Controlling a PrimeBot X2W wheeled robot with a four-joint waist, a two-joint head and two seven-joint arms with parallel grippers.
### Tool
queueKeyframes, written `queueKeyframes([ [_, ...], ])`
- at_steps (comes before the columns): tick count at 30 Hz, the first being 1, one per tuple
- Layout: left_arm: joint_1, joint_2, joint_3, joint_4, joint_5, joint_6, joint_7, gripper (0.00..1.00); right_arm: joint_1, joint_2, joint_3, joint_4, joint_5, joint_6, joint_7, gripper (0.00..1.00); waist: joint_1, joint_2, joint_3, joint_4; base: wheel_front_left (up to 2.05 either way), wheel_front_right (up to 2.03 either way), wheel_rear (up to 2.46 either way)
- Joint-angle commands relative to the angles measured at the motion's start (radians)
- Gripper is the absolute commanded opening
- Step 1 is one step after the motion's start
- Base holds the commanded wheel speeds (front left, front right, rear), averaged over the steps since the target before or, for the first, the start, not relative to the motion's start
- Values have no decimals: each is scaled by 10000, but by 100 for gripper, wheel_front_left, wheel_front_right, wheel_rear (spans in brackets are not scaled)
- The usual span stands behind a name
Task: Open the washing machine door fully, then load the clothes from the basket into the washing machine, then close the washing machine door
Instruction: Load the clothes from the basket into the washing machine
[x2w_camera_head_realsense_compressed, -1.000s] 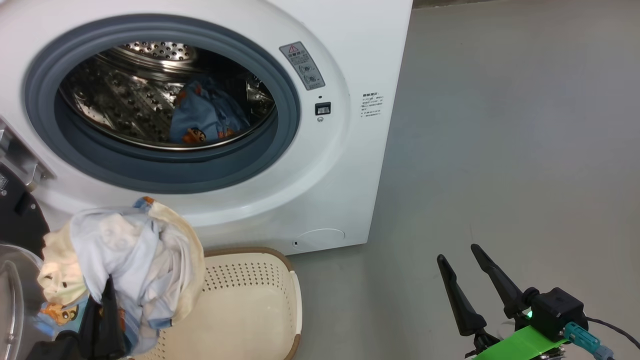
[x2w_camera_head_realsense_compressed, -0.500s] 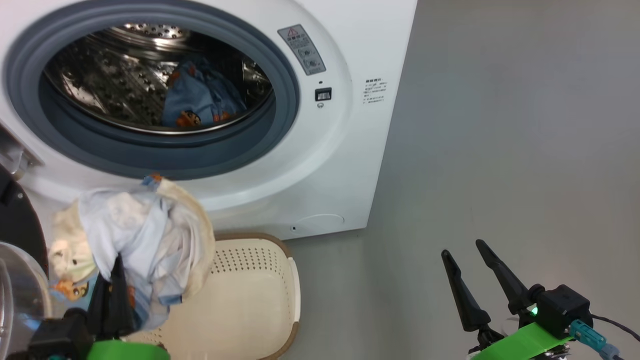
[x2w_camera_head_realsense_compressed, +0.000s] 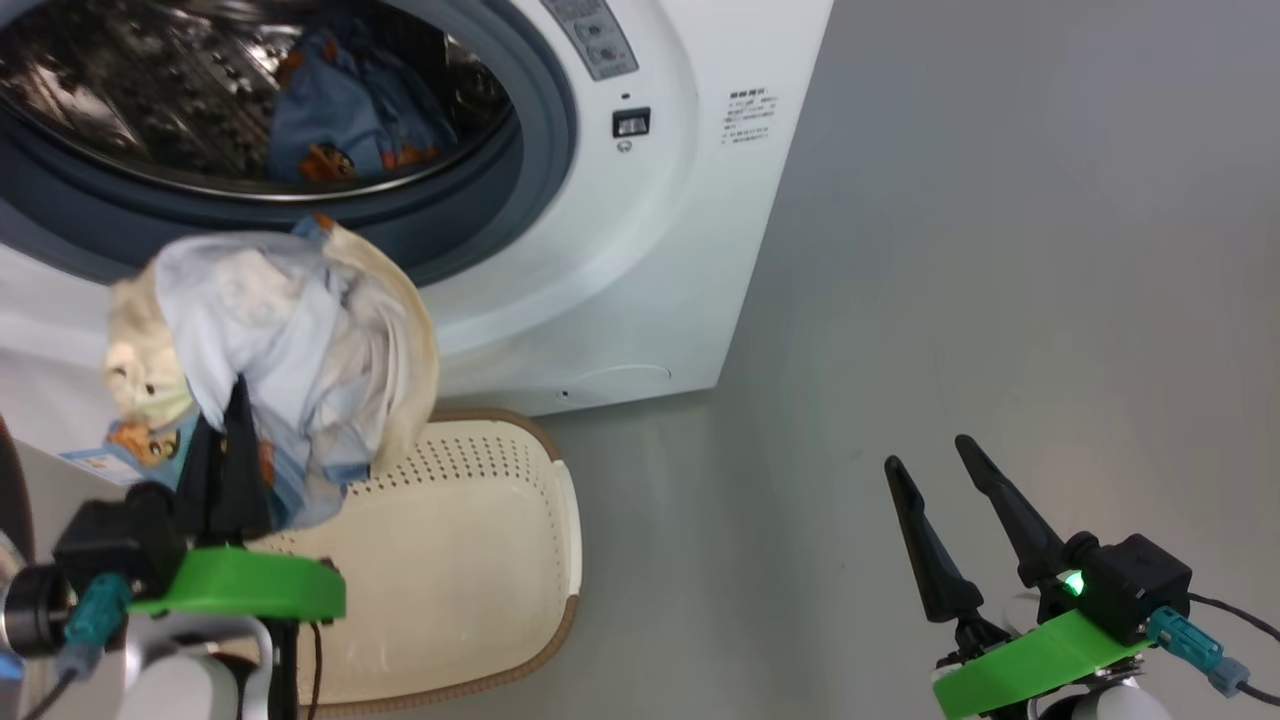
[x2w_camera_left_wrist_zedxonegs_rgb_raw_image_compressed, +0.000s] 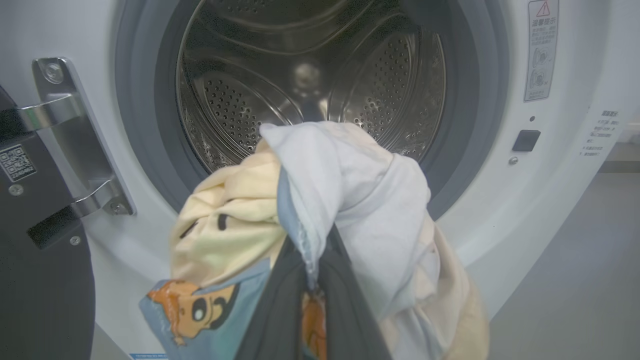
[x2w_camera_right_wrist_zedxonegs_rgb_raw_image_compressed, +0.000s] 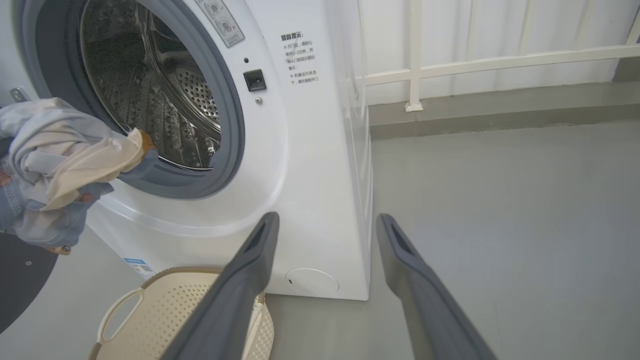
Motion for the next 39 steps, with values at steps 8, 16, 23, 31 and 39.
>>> queueKeyframes([
  [8,-1893,466,293,477,-60,-209,18,0,-547,-20,232,-407,-67,14,-48,100,0,0,1253,-344,0,0,0],
  [16,-3343,647,181,1056,17,-346,90,0,-787,38,149,-578,-98,14,-48,100,0,0,2305,-503,0,0,0],
  [23,-4902,1014,88,1796,170,-537,233,0,-1139,149,231,-654,-92,14,-48,100,0,0,3235,-772,0,0,0],
  [31,-6857,1582,-10,2749,347,-795,696,0,-1497,350,432,-571,12,14,-48,100,0,0,3909,-1195,0,0,0],
  [39,-8573,1819,-196,3981,356,-1026,1469,0,-1698,438,615,-439,108,14,-48,100,0,0,4212,-1439,0,0,0],
])
